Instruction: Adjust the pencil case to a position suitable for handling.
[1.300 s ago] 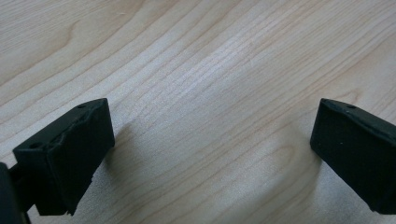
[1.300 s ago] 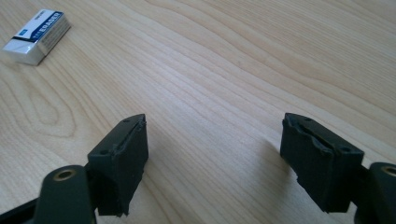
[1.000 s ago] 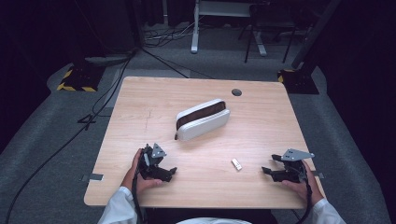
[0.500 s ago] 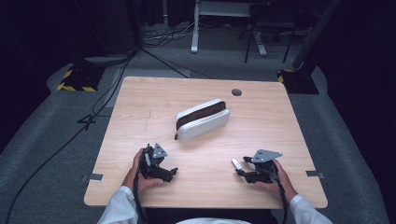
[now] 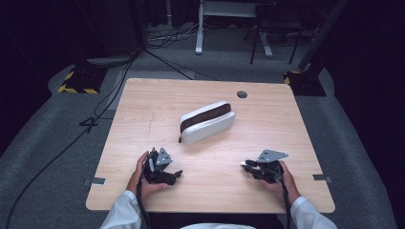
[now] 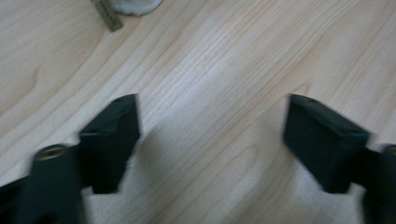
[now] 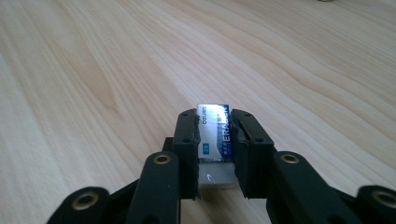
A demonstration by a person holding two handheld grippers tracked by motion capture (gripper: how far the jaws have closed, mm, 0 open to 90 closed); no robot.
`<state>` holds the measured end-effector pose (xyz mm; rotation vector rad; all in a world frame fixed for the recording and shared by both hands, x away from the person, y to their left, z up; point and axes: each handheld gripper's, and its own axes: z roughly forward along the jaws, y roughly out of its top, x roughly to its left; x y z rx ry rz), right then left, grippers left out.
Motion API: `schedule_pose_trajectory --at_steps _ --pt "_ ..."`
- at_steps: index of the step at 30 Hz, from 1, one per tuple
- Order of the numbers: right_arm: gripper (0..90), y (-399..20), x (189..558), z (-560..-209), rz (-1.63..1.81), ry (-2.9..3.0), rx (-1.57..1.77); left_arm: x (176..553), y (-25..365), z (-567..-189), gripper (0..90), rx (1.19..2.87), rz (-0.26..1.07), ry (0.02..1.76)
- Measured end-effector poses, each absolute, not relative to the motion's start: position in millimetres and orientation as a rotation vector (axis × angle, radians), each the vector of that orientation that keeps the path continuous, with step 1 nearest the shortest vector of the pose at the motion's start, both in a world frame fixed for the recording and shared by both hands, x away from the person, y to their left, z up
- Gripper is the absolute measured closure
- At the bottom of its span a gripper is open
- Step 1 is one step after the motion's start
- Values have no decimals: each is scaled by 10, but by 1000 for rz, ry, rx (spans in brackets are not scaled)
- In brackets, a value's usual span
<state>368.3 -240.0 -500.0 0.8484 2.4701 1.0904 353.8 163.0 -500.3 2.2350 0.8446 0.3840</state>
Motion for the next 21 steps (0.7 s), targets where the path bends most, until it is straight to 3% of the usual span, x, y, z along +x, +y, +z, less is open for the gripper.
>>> schedule_pose_trajectory --at_steps 2,4,6,8,21 --pt "728 -2536 3708 -5003 1100 2464 876 3552 1609 -4957 126 2223 414 851" --pt "732 -2631 3725 -5006 1108 2454 906 3570 1585 -4898 215 2196 415 818" --pt "732 -2770 3744 -5009 1112 2444 922 3612 1544 -4839 151 2175 407 815" --pt "732 -2857 3758 -5013 1120 2438 937 3668 1473 -4781 207 2152 418 799" --pt "732 -3146 3801 -4992 1090 2430 981 3899 1209 -4380 235 2045 498 741"
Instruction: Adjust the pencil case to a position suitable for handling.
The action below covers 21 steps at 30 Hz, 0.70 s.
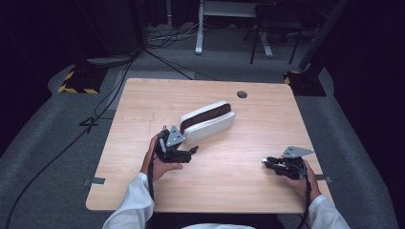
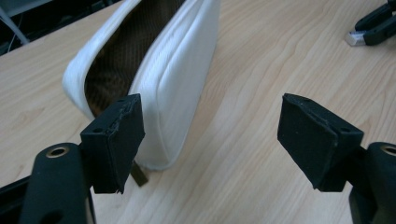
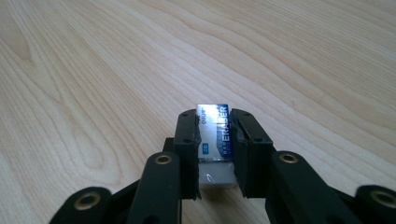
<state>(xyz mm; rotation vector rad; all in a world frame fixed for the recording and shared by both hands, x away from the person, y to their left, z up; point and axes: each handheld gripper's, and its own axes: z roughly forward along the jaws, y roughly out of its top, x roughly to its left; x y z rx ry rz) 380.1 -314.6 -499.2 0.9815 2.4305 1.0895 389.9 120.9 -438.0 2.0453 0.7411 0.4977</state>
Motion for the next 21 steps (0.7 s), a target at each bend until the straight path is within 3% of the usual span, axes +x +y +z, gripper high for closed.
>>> schedule_pose_trajectory --at_steps 9,21 --pt "731 -3253 3811 -4996 1101 2413 1016 4130 1022 -4356 281 2048 538 729" --pt "730 -3268 3807 -5010 1122 2403 1018 4322 960 -4339 254 2028 572 778"
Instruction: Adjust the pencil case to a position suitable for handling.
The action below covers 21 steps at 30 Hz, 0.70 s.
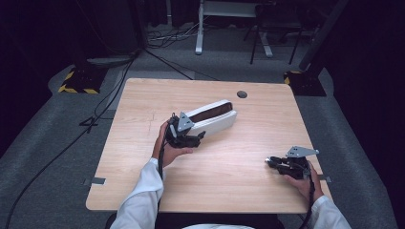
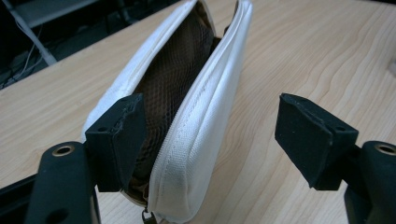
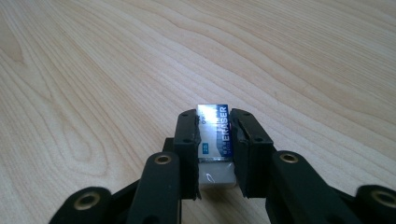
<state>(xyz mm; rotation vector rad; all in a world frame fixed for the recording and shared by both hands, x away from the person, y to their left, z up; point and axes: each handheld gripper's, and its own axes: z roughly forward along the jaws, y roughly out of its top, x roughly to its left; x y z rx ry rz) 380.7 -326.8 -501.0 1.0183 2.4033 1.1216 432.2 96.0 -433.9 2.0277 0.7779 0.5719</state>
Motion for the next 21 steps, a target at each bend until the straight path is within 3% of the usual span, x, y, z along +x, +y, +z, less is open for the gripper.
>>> schedule_pose_trajectory --at_steps 6,11,12,14,15,16,21 --pt "729 -3269 3806 -5012 1123 2402 1016 4413 925 -4423 276 2051 549 800" --pt "729 -3271 3805 -5013 1124 2401 1016 4476 908 -4495 439 2076 530 809" --pt "729 -3271 3805 -5013 1124 2402 1017 4488 912 -4510 516 2087 511 786" --pt "729 -3272 3806 -5012 1123 2402 1018 4492 917 -4510 590 2091 502 774" --pt "730 -3273 3806 -5012 1124 2403 1021 4487 915 -4512 590 2089 488 759" --pt "730 -3273 3806 -5012 1124 2403 1021 4479 924 -4504 676 2096 453 725" --pt "730 -3274 3807 -5012 1126 2403 1021 4434 896 -4497 757 2126 388 644"
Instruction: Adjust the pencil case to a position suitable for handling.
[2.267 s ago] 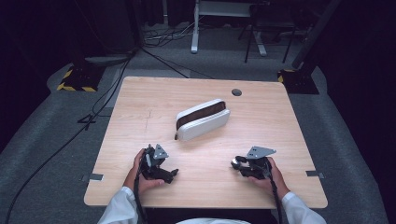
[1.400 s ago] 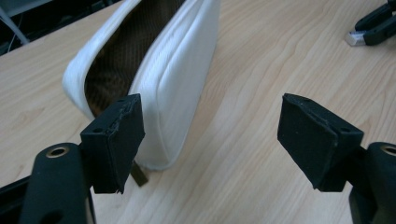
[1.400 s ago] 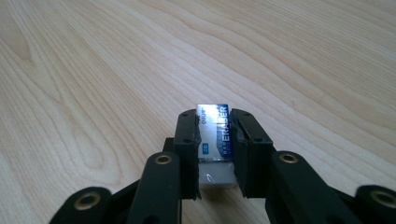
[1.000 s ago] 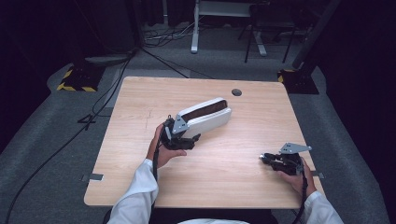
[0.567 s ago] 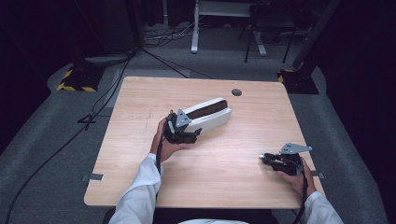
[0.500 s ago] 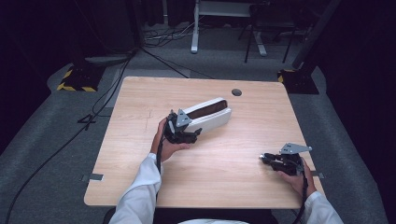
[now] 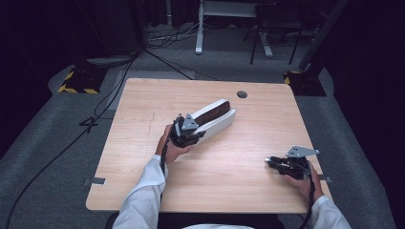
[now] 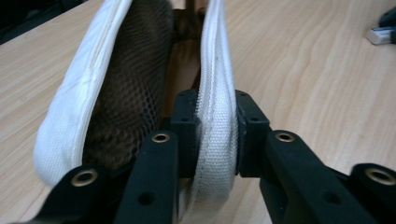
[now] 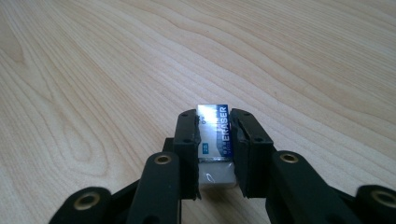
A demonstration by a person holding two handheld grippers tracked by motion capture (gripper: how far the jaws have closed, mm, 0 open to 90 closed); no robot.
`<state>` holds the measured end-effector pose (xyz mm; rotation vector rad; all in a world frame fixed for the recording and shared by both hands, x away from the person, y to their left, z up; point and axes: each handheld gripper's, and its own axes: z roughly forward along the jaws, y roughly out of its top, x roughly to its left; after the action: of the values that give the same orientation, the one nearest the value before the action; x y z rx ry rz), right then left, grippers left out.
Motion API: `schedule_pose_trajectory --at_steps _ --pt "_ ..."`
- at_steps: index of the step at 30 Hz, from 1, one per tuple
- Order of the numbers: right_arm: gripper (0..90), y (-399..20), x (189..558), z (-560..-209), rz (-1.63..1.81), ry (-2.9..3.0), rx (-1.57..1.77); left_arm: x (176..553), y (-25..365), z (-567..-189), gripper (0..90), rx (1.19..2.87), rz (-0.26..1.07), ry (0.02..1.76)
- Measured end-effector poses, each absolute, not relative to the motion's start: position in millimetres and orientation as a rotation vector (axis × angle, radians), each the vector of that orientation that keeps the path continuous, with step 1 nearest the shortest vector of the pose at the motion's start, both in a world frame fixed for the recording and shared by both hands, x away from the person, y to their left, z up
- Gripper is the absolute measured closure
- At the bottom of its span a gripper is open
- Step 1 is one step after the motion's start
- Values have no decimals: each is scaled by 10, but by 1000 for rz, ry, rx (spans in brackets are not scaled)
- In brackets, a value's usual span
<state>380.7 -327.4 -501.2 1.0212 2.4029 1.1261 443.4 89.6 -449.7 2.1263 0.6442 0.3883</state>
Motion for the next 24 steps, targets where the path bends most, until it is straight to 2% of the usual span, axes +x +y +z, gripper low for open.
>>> schedule_pose_trajectory --at_steps 4,21,24 --pt "730 -3275 3809 -5012 1128 2404 1024 4364 857 -4482 774 2148 319 565" --pt "730 -3287 3815 -5012 1132 2400 1038 4007 760 -4452 776 2223 166 300" --pt "730 -3287 3815 -5012 1133 2399 1039 3972 783 -4442 731 2227 186 326"
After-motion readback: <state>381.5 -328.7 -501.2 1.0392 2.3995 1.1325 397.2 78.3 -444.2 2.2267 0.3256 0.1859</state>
